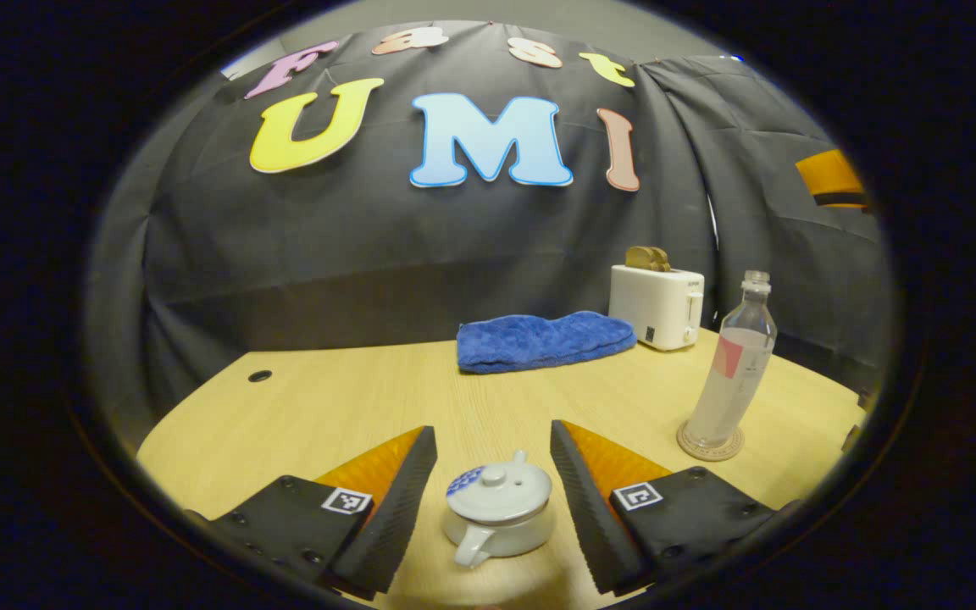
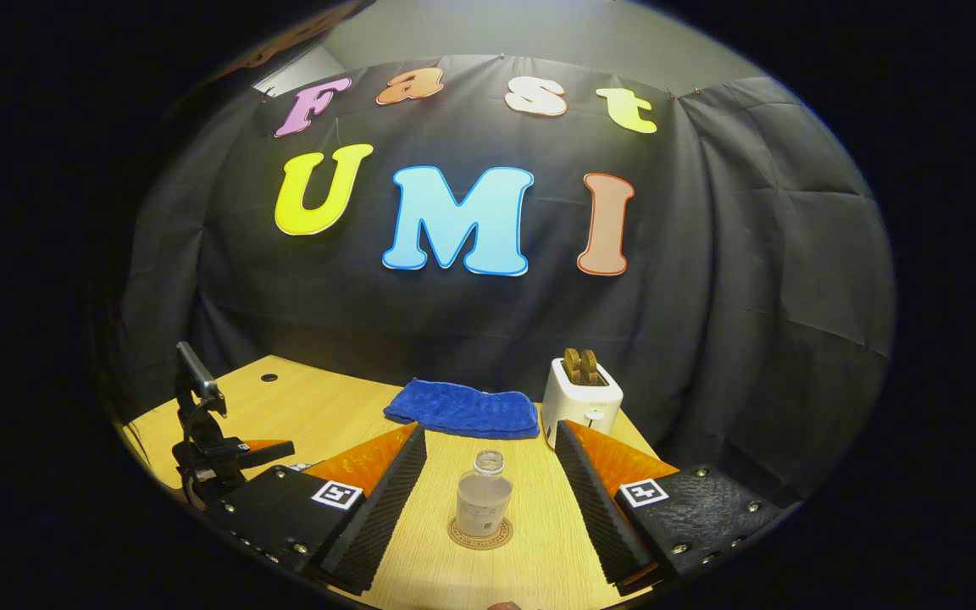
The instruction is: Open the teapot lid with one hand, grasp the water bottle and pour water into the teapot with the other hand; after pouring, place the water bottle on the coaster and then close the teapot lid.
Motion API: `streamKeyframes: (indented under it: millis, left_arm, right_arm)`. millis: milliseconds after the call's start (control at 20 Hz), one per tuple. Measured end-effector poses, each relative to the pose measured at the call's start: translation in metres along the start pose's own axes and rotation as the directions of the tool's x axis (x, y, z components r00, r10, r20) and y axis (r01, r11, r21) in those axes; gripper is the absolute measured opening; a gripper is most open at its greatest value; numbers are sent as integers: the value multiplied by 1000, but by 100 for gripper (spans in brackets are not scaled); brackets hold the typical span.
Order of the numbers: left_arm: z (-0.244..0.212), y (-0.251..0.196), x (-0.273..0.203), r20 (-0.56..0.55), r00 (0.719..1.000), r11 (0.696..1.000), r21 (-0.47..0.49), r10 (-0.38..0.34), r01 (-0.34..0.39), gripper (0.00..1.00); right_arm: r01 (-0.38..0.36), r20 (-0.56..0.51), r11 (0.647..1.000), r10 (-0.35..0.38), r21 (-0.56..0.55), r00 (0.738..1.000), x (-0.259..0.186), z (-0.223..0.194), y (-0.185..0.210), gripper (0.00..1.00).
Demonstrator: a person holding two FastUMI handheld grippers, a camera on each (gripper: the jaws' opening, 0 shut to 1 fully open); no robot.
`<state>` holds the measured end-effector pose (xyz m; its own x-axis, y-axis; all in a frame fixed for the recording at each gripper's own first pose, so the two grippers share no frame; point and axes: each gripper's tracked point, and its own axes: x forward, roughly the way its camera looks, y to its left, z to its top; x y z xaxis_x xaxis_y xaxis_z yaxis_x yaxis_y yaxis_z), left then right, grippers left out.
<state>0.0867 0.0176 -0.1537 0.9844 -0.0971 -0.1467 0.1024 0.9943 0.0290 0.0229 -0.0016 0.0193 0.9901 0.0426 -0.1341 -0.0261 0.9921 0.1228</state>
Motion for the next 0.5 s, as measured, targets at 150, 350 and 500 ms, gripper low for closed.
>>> streamKeyframes:
  millis: [150,350,500]
  left_arm:
    - [34,1,-14,39,999,1000,-3,20,-19,94]
    - [84,-3,-35,87,995,998,-28,56,-53,94]
    - [115,-9,-52,106,990,995,-30,94,-91,94]
  right_arm:
    - [-2,-12,1000,1,-21,1000,1,-6,-5,95]
    - [-27,0,999,27,-24,1000,3,-13,-8,95]
    - [-22,37,996,25,-82,999,6,-11,-17,95]
